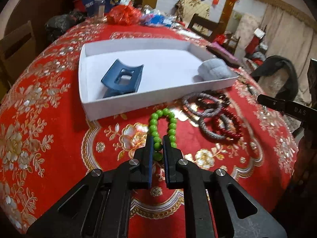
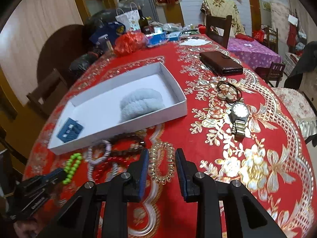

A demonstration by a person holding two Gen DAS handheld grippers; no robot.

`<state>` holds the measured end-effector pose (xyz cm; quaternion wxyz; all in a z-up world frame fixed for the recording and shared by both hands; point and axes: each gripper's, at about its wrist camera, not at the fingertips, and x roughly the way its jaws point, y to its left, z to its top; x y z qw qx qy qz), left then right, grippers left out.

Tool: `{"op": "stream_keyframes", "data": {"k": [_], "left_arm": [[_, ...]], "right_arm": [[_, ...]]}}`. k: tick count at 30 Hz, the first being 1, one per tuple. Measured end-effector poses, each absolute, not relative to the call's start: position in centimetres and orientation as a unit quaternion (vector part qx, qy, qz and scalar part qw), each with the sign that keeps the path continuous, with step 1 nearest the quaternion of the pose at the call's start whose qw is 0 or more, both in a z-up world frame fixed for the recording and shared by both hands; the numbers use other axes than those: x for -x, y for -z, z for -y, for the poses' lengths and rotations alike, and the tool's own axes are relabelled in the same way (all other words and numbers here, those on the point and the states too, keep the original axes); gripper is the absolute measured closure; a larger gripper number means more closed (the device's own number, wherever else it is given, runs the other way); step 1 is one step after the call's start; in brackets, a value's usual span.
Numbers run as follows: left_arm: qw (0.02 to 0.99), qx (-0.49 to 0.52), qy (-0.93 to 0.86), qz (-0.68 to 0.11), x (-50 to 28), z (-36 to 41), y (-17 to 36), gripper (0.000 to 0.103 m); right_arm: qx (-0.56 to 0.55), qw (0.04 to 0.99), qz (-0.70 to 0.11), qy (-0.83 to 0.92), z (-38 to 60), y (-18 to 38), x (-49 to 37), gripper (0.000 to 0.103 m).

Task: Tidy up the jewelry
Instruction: 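Lift the green bracelet and gold coil tie toward the white tray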

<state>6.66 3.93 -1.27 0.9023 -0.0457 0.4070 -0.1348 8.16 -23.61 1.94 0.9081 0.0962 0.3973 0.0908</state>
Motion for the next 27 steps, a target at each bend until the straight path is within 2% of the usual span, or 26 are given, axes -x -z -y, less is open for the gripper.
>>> {"op": "stream_keyframes", "data": {"k": [22, 27], "left_arm": [[0.905, 0.062, 0.155, -0.391, -5.9, -4.5, 0.8, 0.095], [0.899, 0.059, 0.142, -0.409, -6.3, -4.7, 1.2, 0.095]], "right_arm": [[-0.080, 0.903, -0.404, -0.119, 21.3, -1.3, -6.8, 0.077], [-0.078, 0.900, -0.413, -0.113, 21.4, -0.9, -6.9, 0.077]]}}
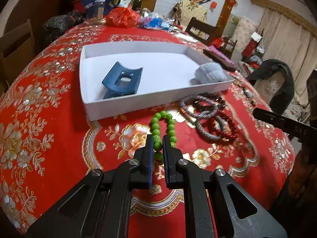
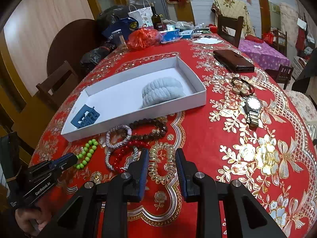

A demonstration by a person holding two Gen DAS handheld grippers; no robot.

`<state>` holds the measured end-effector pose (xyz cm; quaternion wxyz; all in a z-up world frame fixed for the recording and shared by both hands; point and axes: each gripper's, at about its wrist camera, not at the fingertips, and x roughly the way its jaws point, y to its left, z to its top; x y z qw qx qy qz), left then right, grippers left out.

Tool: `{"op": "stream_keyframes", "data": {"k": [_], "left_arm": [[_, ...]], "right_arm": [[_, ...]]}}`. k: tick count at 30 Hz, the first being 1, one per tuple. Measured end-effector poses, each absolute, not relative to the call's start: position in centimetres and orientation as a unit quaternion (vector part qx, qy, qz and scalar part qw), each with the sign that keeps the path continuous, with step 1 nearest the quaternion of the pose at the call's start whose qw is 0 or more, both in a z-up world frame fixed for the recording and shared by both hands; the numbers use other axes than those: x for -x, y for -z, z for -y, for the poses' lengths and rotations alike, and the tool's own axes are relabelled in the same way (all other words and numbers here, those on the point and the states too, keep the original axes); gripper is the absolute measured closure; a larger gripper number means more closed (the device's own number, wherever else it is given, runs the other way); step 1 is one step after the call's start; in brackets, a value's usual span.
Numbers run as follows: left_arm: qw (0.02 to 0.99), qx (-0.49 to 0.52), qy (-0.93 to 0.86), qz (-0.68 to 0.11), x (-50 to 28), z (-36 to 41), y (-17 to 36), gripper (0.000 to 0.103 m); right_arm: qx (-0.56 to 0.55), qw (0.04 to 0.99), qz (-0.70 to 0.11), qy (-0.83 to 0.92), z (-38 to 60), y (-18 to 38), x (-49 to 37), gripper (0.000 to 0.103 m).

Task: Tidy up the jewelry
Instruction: 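Lift the green bracelet and gold coil tie toward the white tray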

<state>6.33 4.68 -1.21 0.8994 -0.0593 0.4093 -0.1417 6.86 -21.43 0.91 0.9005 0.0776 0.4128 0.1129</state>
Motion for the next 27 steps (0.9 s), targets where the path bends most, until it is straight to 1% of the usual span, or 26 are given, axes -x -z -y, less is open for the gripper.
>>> {"op": "stream_keyframes", "data": {"k": [4, 6, 8, 13, 15, 16, 19, 22, 27], "left_arm": [[0.892, 0.044, 0.147, -0.425, -6.5, -4.0, 1.7, 0.095], [0.890, 0.045, 0.144, -0.431, -6.7, -3.9, 1.9, 0.093], [0.890, 0.045, 0.142, -0.431, -6.7, -3.9, 1.9, 0.093], [0.892, 0.006, 0.133, -0.431, -6.5, -2.7, 1.8, 0.088], [0.894, -0.009, 0.127, -0.430, -6.5, -2.3, 1.9, 0.091], [0.894, -0.007, 0.124, -0.430, -6.5, -2.4, 1.9, 0.095], [0.890, 0.028, 0.129, -0.435, -6.3, -3.3, 1.7, 0.095], [0.897, 0.039, 0.133, -0.419, -5.7, -3.6, 0.1, 0.095], [0.908, 0.059, 0.155, -0.384, -5.0, -3.5, -3.9, 0.095]], "right_arm": [[-0.079, 0.900, -0.414, -0.112, 21.5, -0.9, -6.9, 0.077], [-0.078, 0.900, -0.413, -0.113, 21.5, -0.8, -6.9, 0.077], [-0.077, 0.900, -0.414, -0.114, 21.6, -0.7, -6.9, 0.077], [-0.076, 0.901, -0.413, -0.114, 21.4, -0.8, -6.9, 0.077], [-0.077, 0.901, -0.412, -0.113, 21.5, -0.8, -6.9, 0.077], [-0.078, 0.901, -0.412, -0.113, 21.5, -0.9, -6.8, 0.077], [-0.081, 0.902, -0.409, -0.112, 21.7, -1.1, -6.7, 0.077], [-0.083, 0.904, -0.403, -0.115, 21.7, -1.3, -6.6, 0.077], [-0.084, 0.908, -0.393, -0.117, 21.7, -1.8, -6.5, 0.077]]}}
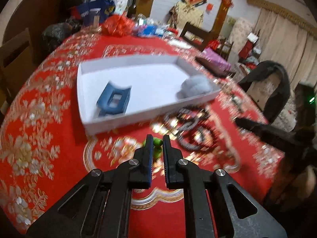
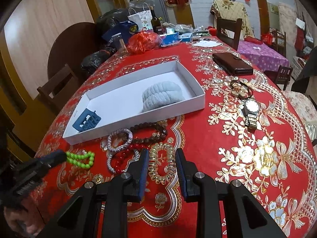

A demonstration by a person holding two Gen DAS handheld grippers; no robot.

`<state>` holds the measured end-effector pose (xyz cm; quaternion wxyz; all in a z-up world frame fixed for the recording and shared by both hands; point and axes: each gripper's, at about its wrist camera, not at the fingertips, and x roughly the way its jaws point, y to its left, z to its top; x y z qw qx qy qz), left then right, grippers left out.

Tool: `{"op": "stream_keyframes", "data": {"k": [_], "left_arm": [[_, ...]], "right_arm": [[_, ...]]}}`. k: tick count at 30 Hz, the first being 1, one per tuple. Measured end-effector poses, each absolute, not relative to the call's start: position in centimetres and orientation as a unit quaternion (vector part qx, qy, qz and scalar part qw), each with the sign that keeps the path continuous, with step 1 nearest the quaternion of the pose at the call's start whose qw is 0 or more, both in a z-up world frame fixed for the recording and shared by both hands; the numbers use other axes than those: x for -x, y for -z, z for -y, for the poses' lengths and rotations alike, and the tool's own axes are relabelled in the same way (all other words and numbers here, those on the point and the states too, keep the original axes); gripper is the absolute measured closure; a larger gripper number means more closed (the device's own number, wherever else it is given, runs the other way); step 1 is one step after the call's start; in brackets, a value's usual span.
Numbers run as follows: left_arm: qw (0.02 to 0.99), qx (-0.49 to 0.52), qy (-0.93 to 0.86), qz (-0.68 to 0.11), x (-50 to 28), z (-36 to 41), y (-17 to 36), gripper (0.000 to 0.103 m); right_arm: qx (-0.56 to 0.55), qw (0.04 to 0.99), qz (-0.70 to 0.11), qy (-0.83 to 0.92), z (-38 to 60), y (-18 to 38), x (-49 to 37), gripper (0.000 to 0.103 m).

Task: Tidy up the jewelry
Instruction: 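Lift the green bracelet and gold coil tie toward the white tray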

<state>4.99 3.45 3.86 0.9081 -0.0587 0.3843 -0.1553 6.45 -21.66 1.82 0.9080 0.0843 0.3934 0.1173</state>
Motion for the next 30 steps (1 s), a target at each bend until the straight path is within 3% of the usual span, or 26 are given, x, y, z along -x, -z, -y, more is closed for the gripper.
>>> {"op": "stream_keyframes", "data": {"k": [6, 30], "left_arm": [[0.911, 0.070, 0.161, -0.373, -5.4, -3.3, -6.3, 0.095], [0.910, 0.028, 0.090, -0.404, -6.6, -2.9, -6.7, 0.095]], "right_arm": [[-0.082, 0.911, -0.388, -0.118, 21.2, -2.5, -6.4, 0.077], [-0.066, 0.916, -0.374, -0.131, 19.5, -4.2, -6.6, 0.077]]}}
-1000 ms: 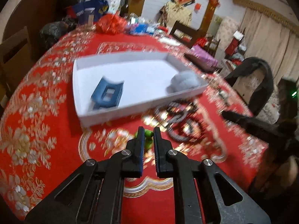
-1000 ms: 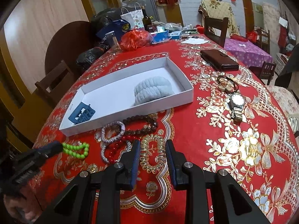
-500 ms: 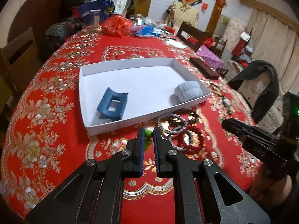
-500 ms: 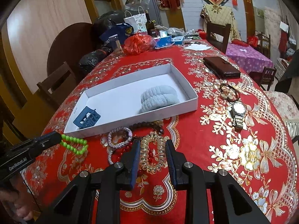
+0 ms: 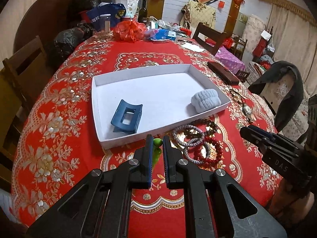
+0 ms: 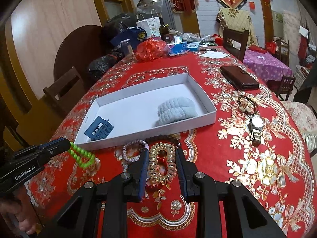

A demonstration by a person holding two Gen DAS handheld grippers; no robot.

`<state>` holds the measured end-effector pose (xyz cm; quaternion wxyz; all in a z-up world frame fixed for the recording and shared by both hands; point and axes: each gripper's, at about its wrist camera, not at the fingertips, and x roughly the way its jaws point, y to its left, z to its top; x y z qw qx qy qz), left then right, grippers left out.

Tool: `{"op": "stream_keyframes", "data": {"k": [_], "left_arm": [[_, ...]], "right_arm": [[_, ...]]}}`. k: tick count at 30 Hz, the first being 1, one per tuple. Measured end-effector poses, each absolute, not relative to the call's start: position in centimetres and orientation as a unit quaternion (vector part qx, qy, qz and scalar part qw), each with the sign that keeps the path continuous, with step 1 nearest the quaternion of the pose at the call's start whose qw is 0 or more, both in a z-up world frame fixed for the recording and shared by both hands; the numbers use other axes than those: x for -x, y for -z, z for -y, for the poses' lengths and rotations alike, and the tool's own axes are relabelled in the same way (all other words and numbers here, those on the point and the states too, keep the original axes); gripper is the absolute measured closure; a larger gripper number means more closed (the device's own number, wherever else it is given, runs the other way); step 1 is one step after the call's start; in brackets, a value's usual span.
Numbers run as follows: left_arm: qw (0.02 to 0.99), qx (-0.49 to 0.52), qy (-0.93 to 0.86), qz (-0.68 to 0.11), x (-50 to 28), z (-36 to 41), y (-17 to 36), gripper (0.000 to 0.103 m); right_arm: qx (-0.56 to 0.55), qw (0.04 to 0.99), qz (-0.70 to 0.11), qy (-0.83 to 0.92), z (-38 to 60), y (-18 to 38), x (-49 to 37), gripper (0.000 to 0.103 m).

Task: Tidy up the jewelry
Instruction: 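Lift the green bracelet and gold coil tie toward the white tray, then lower both items into the tray and open both tools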

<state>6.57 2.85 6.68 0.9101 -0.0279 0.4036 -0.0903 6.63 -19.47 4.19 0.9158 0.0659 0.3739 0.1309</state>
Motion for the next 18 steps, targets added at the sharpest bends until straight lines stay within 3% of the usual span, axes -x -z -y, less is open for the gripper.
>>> {"op": "stream_keyframes", "data": {"k": [18], "left_arm": [[0.914, 0.009, 0.080, -0.398, -17.2, -4.1, -10.3, 0.095]], "right_arm": [[-0.032, 0.895, -0.389, -0.215, 13.8, -4.6, -16.3, 0.077]]}}
